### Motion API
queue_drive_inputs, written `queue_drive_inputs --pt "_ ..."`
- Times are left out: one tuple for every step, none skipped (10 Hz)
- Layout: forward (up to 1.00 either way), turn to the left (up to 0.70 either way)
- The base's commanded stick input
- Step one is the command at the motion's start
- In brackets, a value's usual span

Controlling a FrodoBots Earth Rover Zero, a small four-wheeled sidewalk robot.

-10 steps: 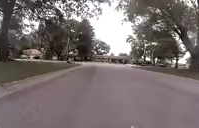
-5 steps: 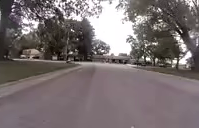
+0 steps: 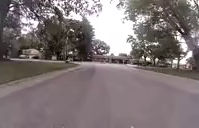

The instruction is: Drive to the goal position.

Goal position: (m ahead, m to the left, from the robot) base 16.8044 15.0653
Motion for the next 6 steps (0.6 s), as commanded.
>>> queue_drive_inputs --pt "0.70 0.00" --pt "0.70 0.00" --pt "0.70 0.00" --pt "0.70 0.00" --pt "0.70 0.00" --pt "0.70 0.00"
